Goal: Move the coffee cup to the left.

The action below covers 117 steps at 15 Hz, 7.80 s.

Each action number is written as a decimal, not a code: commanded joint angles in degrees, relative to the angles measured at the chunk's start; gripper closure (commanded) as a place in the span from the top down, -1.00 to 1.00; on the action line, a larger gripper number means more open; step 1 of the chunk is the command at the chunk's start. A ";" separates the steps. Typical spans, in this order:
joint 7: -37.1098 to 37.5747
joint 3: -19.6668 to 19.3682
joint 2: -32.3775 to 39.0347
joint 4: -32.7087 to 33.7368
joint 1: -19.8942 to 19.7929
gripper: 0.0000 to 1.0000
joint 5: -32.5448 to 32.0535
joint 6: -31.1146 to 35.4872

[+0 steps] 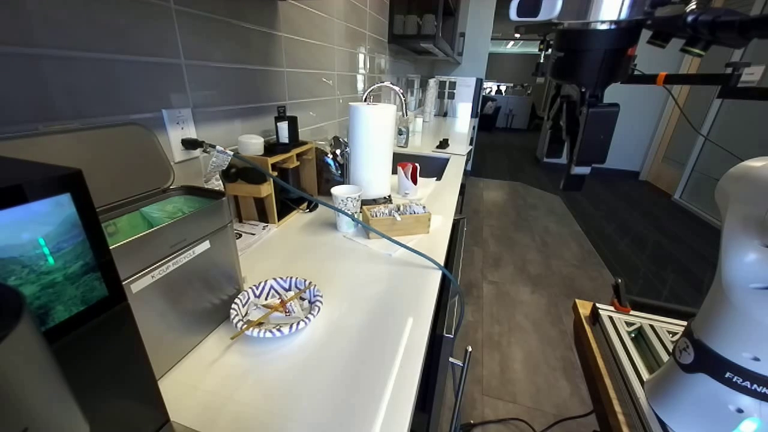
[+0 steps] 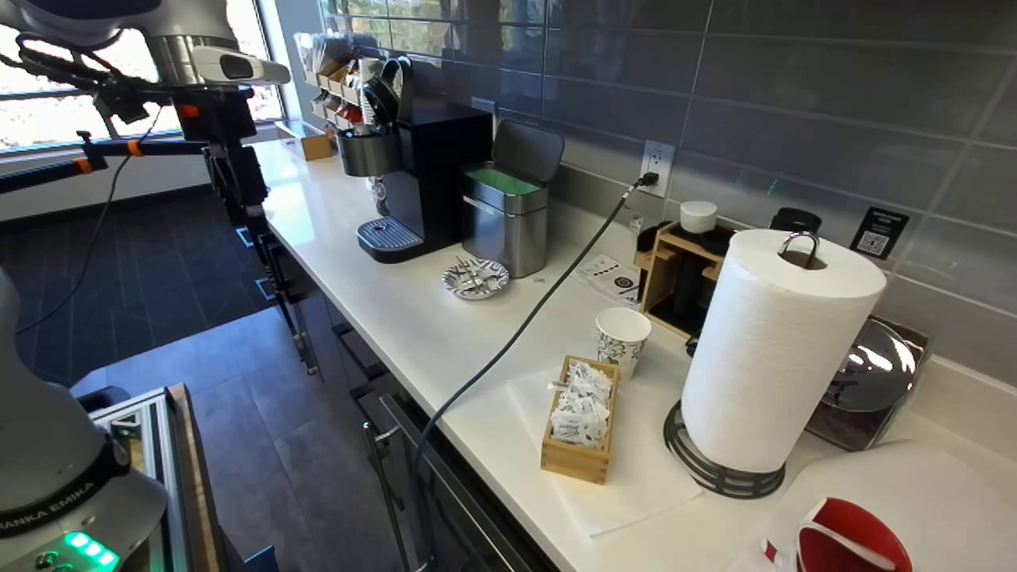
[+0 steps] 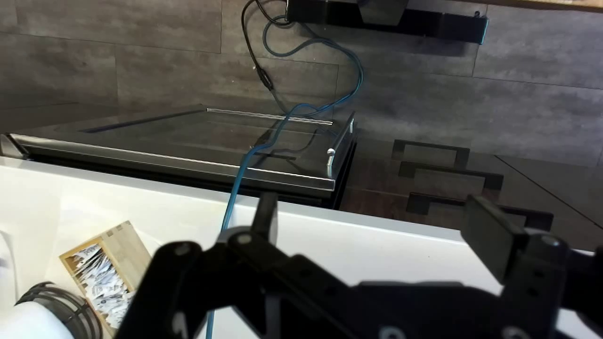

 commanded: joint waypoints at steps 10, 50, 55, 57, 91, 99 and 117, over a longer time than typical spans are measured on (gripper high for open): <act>12.03 -3.61 9.55 -1.45 -7.52 1.00 -5.57 17.89; 65.60 -21.48 68.28 45.51 -9.37 1.00 -12.14 37.82; 58.21 -21.44 69.08 43.86 -10.58 1.00 -8.37 41.86; 56.48 -21.69 69.60 43.65 -10.79 1.00 -6.27 42.99; 40.06 -21.65 59.35 41.12 -11.14 -0.98 5.01 44.59; 18.72 -19.44 43.49 33.26 -10.30 -0.98 13.52 33.95; 9.49 -12.26 38.75 21.38 -4.78 -0.98 17.42 33.04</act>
